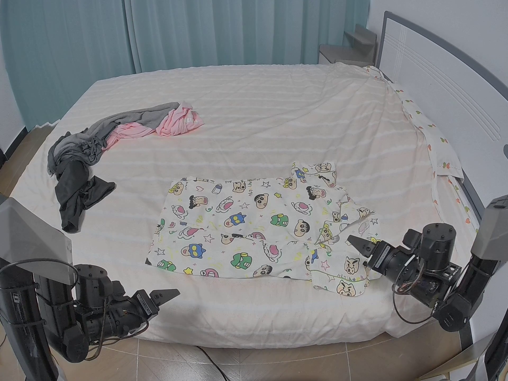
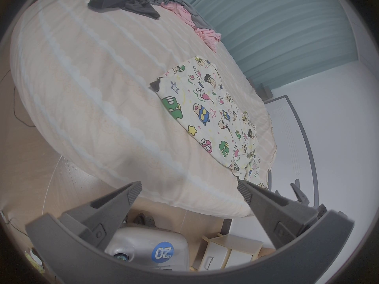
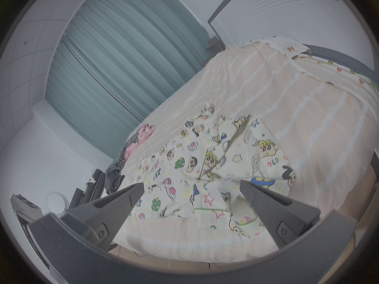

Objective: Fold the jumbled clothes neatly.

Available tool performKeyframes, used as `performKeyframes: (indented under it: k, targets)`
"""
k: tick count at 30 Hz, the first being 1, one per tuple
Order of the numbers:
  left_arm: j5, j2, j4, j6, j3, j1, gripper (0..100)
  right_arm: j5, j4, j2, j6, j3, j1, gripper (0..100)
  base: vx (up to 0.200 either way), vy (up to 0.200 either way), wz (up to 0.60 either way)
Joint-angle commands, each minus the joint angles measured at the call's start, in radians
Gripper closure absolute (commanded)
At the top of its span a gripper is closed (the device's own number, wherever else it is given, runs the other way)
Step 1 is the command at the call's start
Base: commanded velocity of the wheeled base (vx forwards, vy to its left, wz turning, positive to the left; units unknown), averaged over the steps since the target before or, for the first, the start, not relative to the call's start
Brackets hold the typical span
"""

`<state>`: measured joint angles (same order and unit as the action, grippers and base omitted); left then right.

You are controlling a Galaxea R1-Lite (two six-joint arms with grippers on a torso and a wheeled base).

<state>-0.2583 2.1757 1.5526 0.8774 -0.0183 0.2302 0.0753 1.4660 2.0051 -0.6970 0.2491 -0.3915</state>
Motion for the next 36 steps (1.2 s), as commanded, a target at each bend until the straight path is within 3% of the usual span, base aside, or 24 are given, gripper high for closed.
performKeyframes:
  k: [1,18,23,30,36]
  targets:
    - [0.013,-0.002,0.018,-0.003,-0.014,0.026,0,-0.005,0.036,-0.051,0.004,-0.059,0.011,0,0.2,0.0,0.0]
    - [0.019,0.007,0.018,-0.041,-0.025,0.034,0,-0.008,0.045,-0.04,0.004,-0.068,0.008,0,0.2,0.0,0.0]
    - [0.068,0.016,0.018,-0.041,-0.025,0.035,0,-0.008,0.045,-0.037,0.004,-0.07,0.008,0,0.0,0.0,0.0]
    - [0.074,0.021,0.018,-0.041,-0.031,0.032,0,-0.012,0.036,-0.02,0.01,-0.065,0.011,0,0.0,0.0,0.0]
    - [0.071,0.021,0.018,-0.089,-0.154,0.006,0,-0.071,0.031,0.014,0.024,-0.039,0.051,0,0.0,0.0,0.0]
